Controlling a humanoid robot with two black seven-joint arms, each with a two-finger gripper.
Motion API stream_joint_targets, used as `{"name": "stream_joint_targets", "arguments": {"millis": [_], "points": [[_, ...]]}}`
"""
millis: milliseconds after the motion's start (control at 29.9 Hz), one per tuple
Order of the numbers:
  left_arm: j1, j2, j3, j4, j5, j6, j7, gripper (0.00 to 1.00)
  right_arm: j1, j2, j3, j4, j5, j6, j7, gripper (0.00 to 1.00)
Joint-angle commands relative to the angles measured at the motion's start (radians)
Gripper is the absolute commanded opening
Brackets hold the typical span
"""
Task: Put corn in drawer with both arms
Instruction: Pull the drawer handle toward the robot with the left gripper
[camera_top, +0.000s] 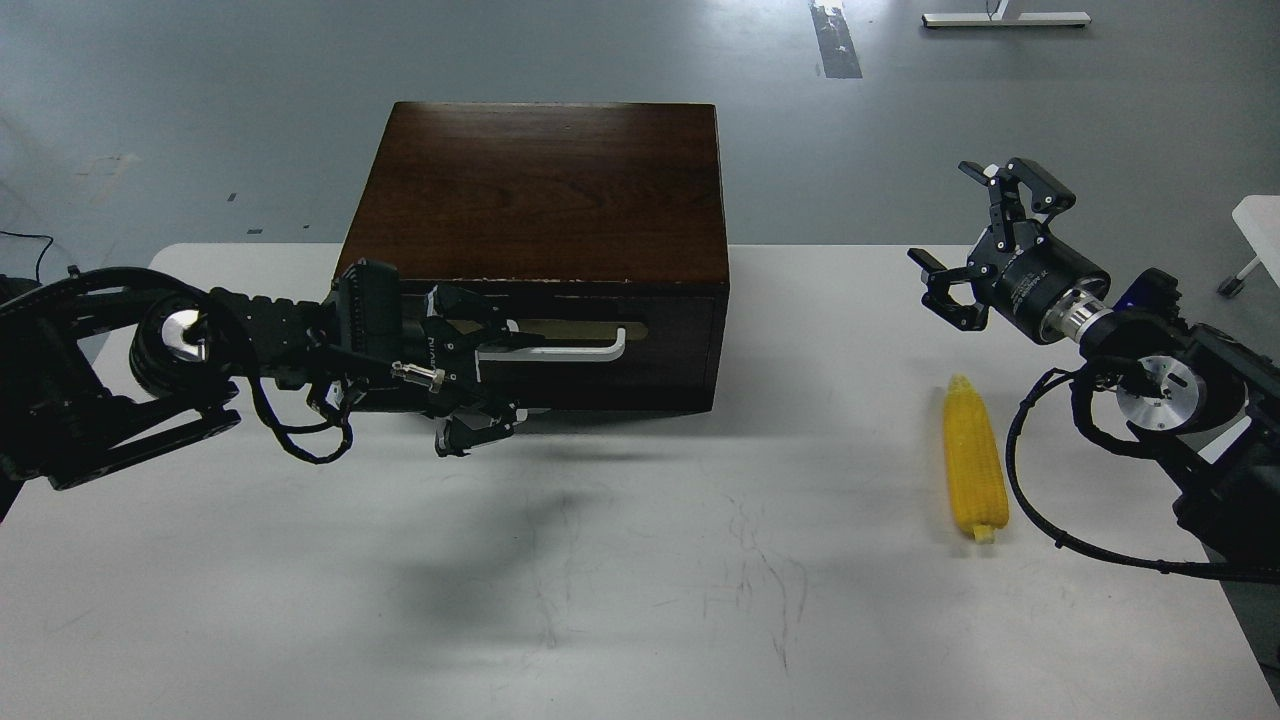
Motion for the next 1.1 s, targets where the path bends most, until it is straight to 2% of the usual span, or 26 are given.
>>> {"name": "stream_joint_targets", "arguments": {"millis": [0, 1070], "points": [[-0.014, 0.001, 0.012, -0.019, 0.000, 0.000, 0.000, 0.62, 0.000, 0.000, 0.000, -0.002, 0.000, 0.000, 0.000, 1.00], [-0.012, 0.007, 0.037, -0.105, 0.000, 0.000, 0.000, 0.65, -0.003, 0.000, 0.000, -0.002, 0.000, 0.000, 0.000, 1.00]]}}
